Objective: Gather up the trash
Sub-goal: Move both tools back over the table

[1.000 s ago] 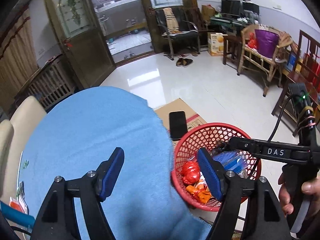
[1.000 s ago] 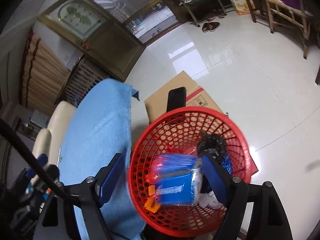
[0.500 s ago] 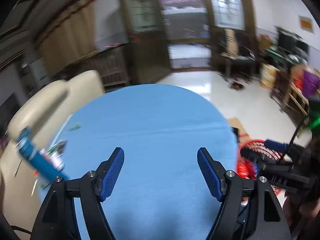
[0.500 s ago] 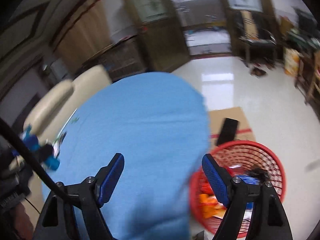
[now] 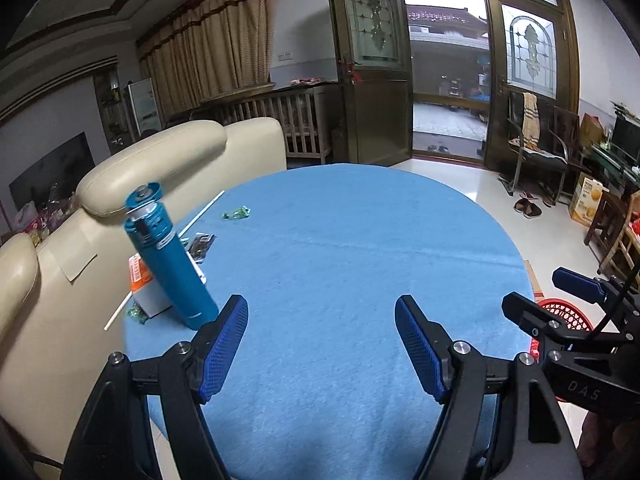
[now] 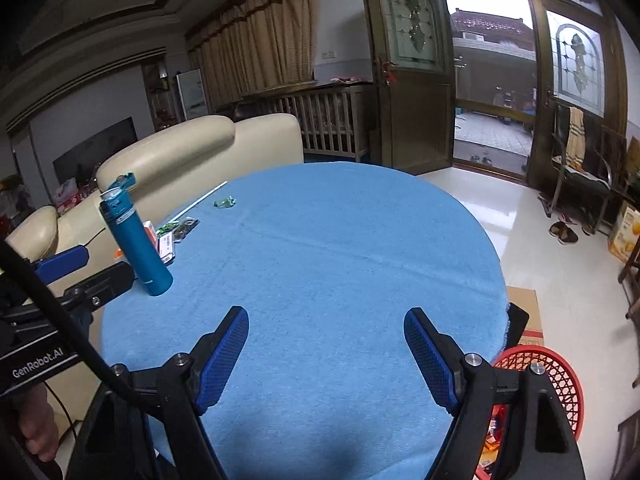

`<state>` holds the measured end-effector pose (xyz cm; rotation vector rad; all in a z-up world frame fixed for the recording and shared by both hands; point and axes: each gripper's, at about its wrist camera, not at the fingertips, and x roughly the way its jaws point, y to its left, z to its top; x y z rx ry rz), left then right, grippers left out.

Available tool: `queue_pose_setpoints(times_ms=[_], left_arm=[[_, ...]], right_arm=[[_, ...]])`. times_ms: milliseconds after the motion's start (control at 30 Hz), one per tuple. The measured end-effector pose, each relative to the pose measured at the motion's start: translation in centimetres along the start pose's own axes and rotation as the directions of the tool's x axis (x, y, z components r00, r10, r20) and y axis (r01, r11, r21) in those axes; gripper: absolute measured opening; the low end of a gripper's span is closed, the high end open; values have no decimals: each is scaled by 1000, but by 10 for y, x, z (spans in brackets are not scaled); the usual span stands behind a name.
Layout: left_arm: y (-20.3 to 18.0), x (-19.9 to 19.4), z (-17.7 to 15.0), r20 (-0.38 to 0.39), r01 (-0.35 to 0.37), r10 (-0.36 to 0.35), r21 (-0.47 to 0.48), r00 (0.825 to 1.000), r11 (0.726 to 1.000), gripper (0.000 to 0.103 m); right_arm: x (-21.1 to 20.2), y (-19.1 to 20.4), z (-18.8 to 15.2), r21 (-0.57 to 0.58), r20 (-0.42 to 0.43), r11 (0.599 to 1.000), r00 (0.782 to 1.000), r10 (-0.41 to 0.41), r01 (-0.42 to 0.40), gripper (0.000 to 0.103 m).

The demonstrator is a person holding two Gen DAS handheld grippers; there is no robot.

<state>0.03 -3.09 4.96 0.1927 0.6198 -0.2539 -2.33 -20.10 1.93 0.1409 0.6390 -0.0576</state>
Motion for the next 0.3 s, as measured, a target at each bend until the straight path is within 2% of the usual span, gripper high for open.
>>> queue_pose_setpoints(times_ms=[200, 233, 300], left_arm=[[13, 8, -8, 30, -17, 18, -7, 999, 1000, 77], [16, 15, -9, 18, -19, 20, -10, 1000, 1000, 77], [18, 51, -15, -65, -15, 14, -14, 998, 1000, 77]], right_arm=[[8, 4, 2, -3, -20, 1000, 1000, 10, -10, 83], [16, 2, 1, 2, -32, 1000, 999, 6, -6, 83], [35, -4, -1, 8, -64, 1000, 998, -26, 26, 83]])
